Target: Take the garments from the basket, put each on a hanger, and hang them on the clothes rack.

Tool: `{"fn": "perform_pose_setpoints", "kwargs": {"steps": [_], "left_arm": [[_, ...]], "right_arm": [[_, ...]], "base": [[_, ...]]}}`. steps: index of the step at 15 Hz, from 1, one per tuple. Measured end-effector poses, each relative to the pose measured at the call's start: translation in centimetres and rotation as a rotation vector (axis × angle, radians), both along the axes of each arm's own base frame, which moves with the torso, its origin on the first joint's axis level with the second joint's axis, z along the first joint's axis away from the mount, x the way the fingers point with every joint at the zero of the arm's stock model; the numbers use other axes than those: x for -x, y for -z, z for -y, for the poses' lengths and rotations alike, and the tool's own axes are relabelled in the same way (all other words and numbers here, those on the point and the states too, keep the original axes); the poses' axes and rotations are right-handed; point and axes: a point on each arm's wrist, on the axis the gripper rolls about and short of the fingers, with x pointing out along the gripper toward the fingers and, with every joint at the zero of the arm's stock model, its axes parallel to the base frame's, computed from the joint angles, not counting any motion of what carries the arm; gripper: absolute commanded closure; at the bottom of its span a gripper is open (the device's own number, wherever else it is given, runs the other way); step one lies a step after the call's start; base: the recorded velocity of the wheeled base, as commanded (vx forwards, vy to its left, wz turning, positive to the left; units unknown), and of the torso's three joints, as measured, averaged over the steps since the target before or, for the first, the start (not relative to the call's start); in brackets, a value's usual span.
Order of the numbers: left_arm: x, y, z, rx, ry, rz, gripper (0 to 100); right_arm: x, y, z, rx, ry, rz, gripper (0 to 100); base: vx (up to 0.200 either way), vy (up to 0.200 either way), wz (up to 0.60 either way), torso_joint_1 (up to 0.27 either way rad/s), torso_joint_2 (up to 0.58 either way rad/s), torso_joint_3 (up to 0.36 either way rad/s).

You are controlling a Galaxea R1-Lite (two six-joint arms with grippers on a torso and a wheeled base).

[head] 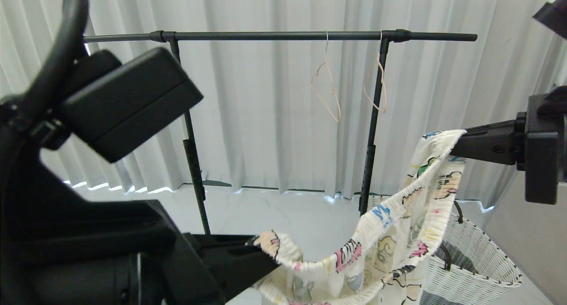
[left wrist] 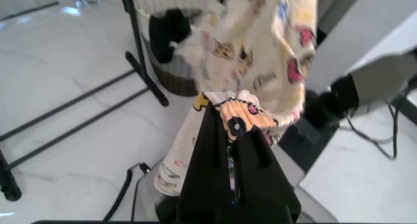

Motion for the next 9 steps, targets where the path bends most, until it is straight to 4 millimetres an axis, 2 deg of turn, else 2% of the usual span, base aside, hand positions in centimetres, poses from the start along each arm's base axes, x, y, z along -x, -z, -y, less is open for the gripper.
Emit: {"fn": "perform_pose_setpoints", "kwargs": {"steps": [2,4,8,9], "left_arm": [[0.5,0.5,-0.7,-0.021,-0.013,0.020,100],[-0.2,0.4,-1.2,-0.047,-0.074,0.098,100],[-3.7,-1.0,-0.6,0.051,-0.190,0.310,100],[-4.2,-0.6,-0.4,0.038,-0.201,0.314,100]], "right_arm": [[-0.3,0.3,-0.1,0.016,0.012,-0.011,100],[-0.3,0.4,0.3,0.039,0.024,-0.027,100],[0.2,0.5,1.1,0.058,0.034,-0.041,100],[0.2,0.5,1.1,0.059,0.033,-0.042,0]], "base": [[0.000,0.000,0.00,0.000,0.00,0.000],[0.000,0.000,0.00,0.000,0.00,0.000],[0.000,0.000,0.00,0.000,0.00,0.000],[0.000,0.000,0.00,0.000,0.00,0.000]]}}
